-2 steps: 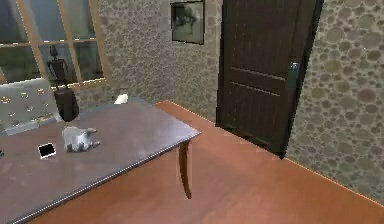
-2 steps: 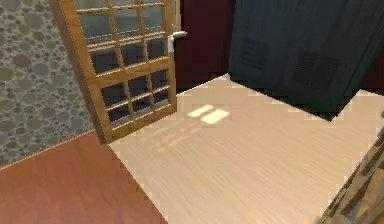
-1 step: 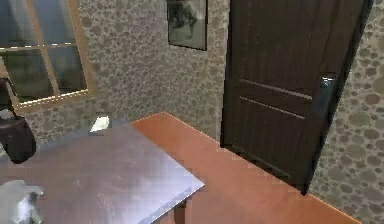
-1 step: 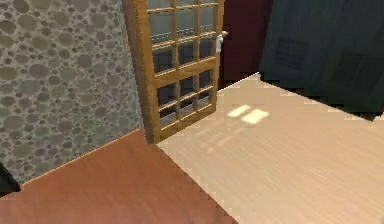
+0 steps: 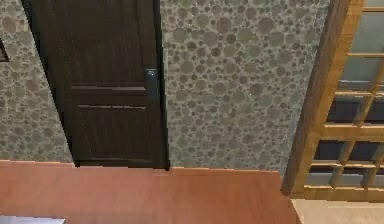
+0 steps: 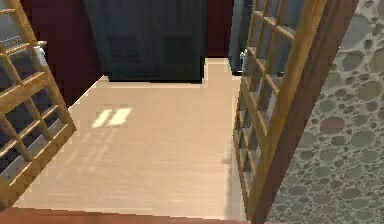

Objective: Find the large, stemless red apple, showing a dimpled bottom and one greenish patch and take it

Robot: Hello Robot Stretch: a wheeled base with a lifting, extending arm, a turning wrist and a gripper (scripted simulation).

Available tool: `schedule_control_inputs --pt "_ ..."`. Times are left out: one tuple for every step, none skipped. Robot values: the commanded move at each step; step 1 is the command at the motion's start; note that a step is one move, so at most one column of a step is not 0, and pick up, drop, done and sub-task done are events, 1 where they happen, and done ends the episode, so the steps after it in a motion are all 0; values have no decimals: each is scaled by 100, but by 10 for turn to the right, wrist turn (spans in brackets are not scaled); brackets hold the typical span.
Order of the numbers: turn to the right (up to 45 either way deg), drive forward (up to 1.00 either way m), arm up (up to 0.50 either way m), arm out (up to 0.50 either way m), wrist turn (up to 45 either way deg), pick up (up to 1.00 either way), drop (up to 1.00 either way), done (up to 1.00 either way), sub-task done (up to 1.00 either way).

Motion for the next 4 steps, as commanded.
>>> schedule_control_inputs --pt "420 0 0 0 0 0 0 0 0" --pt "0 40 0 0 0 0 0 0 0" --pt "450 0 0 0 0 0 0 0 0" --pt "150 0 0 0 0 0 0 0 0"
